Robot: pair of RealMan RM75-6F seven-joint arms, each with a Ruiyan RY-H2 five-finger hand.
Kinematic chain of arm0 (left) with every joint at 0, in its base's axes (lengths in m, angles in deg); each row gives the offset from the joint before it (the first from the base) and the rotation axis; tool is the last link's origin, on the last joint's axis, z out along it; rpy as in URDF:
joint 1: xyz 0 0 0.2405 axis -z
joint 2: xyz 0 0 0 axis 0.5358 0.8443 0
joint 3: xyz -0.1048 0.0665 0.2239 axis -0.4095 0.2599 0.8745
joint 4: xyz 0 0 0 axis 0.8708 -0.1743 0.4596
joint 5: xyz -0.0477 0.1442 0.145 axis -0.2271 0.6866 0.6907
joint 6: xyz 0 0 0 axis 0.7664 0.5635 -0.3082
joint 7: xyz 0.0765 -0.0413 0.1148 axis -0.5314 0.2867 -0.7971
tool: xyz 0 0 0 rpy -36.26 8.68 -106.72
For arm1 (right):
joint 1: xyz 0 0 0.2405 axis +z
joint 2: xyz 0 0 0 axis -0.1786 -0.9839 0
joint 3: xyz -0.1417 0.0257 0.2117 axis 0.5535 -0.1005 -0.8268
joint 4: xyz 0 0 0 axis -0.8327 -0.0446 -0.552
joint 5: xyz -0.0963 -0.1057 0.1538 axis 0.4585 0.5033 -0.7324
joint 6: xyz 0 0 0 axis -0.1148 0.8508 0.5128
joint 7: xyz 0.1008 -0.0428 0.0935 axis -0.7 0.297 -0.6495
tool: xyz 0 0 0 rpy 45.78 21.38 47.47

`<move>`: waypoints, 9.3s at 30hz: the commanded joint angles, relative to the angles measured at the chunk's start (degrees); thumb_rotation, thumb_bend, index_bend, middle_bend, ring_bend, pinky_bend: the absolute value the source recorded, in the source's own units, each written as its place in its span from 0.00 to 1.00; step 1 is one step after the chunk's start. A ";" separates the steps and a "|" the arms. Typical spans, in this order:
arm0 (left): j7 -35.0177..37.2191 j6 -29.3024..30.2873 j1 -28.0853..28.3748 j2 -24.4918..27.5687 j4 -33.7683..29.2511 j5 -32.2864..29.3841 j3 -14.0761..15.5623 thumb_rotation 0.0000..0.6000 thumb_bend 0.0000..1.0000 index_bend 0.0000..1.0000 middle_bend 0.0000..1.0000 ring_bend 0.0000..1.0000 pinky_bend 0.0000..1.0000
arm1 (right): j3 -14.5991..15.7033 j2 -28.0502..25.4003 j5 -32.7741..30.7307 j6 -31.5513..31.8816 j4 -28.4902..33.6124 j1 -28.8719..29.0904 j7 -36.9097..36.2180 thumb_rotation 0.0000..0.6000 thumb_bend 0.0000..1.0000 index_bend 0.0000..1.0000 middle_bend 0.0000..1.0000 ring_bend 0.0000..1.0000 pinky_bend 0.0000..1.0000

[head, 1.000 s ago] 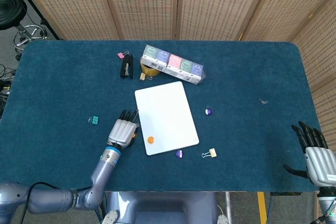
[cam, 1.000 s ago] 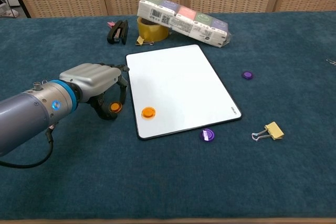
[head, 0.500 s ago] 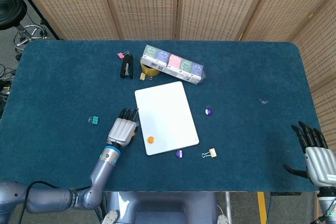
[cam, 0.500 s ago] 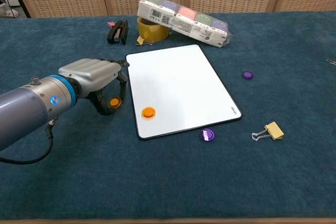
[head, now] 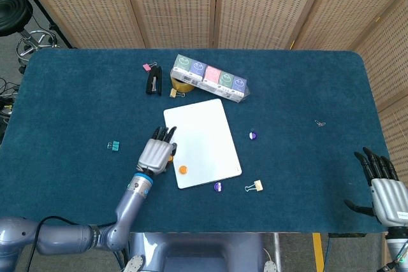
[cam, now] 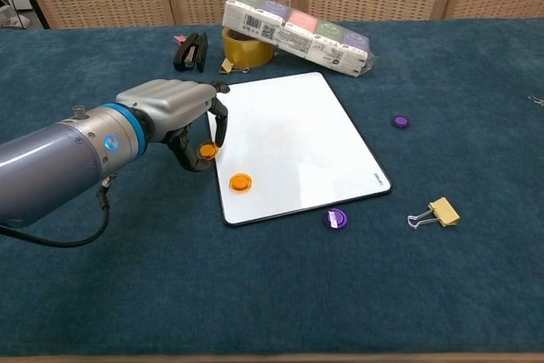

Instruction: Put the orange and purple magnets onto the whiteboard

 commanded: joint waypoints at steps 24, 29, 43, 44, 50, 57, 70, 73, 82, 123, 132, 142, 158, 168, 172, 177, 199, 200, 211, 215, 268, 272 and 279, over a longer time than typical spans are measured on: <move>2.75 -1.98 2.86 -5.20 6.31 -1.01 -2.35 1.00 0.31 0.42 0.00 0.00 0.00 | -0.40 -0.37 -0.85 -1.04 -0.76 0.51 -1.73 1.00 0.00 0.00 0.00 0.00 0.00; 2.27 -1.26 2.73 -4.21 4.58 -1.24 -2.39 1.00 0.31 0.39 0.00 0.00 0.00 | -0.41 -0.38 -0.80 -0.93 -0.67 0.48 -1.70 1.00 0.00 0.00 0.00 0.00 0.00; 11.81 4.47 -6.11 12.85 -8.03 10.87 3.11 1.00 0.09 0.09 0.00 0.00 0.00 | -0.21 0.30 -0.29 -1.10 -1.25 0.74 -0.64 1.00 0.00 0.00 0.00 0.00 0.00; 13.63 4.73 -7.21 14.59 -8.63 12.38 3.92 1.00 0.08 0.07 0.00 0.00 0.00 | -0.20 0.49 -0.12 -1.15 -1.45 0.86 -0.39 1.00 0.00 0.00 0.00 0.00 0.00; 24.29 7.45 -13.41 22.87 -9.07 20.71 7.88 1.00 0.06 0.03 0.00 0.00 0.00 | -0.31 2.35 0.83 -2.57 -3.88 2.32 0.33 1.00 0.00 0.01 0.00 0.00 0.00; 36.84 15.11 -22.22 30.33 -7.78 27.53 11.16 1.00 0.06 0.04 0.00 0.00 0.00 | 0.28 4.21 2.61 -5.92 -5.88 4.84 0.74 1.00 0.00 0.10 0.00 0.00 0.00; 45.29 21.12 -30.42 37.34 -8.87 31.33 12.14 1.00 0.06 0.04 0.00 0.00 0.00 | 0.06 8.93 4.97 -13.59 -6.91 11.48 2.51 1.00 0.00 0.19 0.00 0.00 0.00; 45.49 21.79 -31.30 38.06 -9.04 31.80 11.78 1.00 0.06 0.04 0.00 0.00 0.00 | -1.15 9.87 3.70 -16.28 -7.01 13.75 2.56 1.00 0.00 0.21 0.00 0.00 0.00; 46.66 22.10 -33.32 39.54 -9.50 33.95 11.80 1.00 0.06 0.05 0.00 0.00 0.00 | -7.26 13.18 -3.25 -28.83 -10.48 24.25 -1.44 1.00 0.15 0.28 0.00 0.00 0.00; 49.95 18.51 -36.46 41.53 -9.54 35.57 7.52 1.00 0.06 0.09 0.00 0.00 0.00 | -10.85 33.60 -27.16 -45.71 -38.44 44.98 12.31 1.00 0.18 0.42 0.00 0.00 0.00; 50.27 17.83 -36.69 41.75 -9.73 35.85 7.13 1.00 0.06 0.09 0.00 0.00 0.00 | -10.46 34.21 -28.34 -46.16 -39.69 45.79 12.36 1.00 0.23 0.43 0.00 0.00 0.00; 50.81 17.63 -37.05 42.09 -9.93 36.08 6.79 1.00 0.07 0.09 0.00 0.00 0.00 | -9.80 34.38 -29.26 -46.54 -40.05 46.18 12.70 1.00 0.27 0.44 0.00 0.00 0.00; 51.09 16.66 -37.16 42.25 -9.84 35.86 6.23 1.00 0.06 0.10 0.00 0.00 0.00 | -9.19 35.17 -30.41 -47.97 -41.61 46.75 11.89 1.00 0.27 0.44 0.00 0.00 0.00; 51.16 16.29 -37.22 42.21 -9.82 35.71 5.93 1.00 0.06 0.10 0.00 0.00 0.00 | -8.82 36.16 -30.91 -48.89 -43.45 47.09 11.41 1.00 0.27 0.44 0.00 0.00 0.00; 50.93 16.21 -37.22 42.14 -9.80 35.60 5.81 1.00 0.07 0.10 0.00 0.00 0.00 | -8.80 36.39 -30.82 -48.96 -44.01 47.22 11.24 1.00 0.27 0.44 0.00 0.00 0.00; 50.70 16.16 -37.27 42.10 -9.89 35.66 5.76 1.00 0.07 0.10 0.00 0.00 0.00 | -8.88 36.48 -30.85 -49.35 -44.40 47.38 10.80 1.00 0.27 0.45 0.00 0.00 0.00; 50.73 15.81 -37.38 42.24 -10.06 35.53 5.38 1.00 0.06 0.11 0.00 0.00 0.00 | -9.04 37.52 -29.30 -49.12 -45.49 47.44 8.82 1.00 0.33 0.50 0.00 0.00 0.00; 50.71 15.77 -37.38 42.23 -10.08 35.56 5.40 1.00 0.07 0.11 0.00 0.00 0.00 | -9.11 37.32 -29.16 -48.90 -45.18 47.36 8.72 1.00 0.33 0.50 0.00 0.00 0.00; 50.49 15.51 -37.37 42.22 -10.21 35.65 5.45 1.00 0.06 0.11 0.00 0.00 0.00 | -9.38 32.18 -25.92 -44.27 -34.88 45.52 8.01 1.00 0.42 0.51 0.00 0.00 0.00; 50.24 15.31 -37.32 42.15 -10.27 35.74 5.56 1.00 0.06 0.12 0.00 0.00 0.00 | -8.42 30.15 -23.45 -41.43 -27.50 44.80 9.64 1.00 0.43 0.51 0.00 0.00 0.00; 52.86 15.03 -37.73 43.54 -10.61 36.45 5.81 1.00 0.07 0.12 0.00 0.00 0.00 | 1.13 22.41 -12.64 -30.18 -3.94 39.77 15.81 1.00 0.38 0.37 0.00 0.00 0.00; 53.12 15.14 -37.80 43.69 -10.68 36.46 5.75 1.00 0.07 0.12 0.00 0.00 0.00 | 2.51 22.50 -10.49 -29.66 -4.03 38.68 15.30 1.00 0.36 0.40 0.00 0.00 0.00; 53.89 15.58 -38.05 44.09 -10.81 36.71 5.70 1.00 0.07 0.12 0.00 0.00 0.00 | 3.43 24.27 -8.87 -29.41 -5.04 37.44 14.36 1.00 0.36 0.40 0.00 0.00 0.00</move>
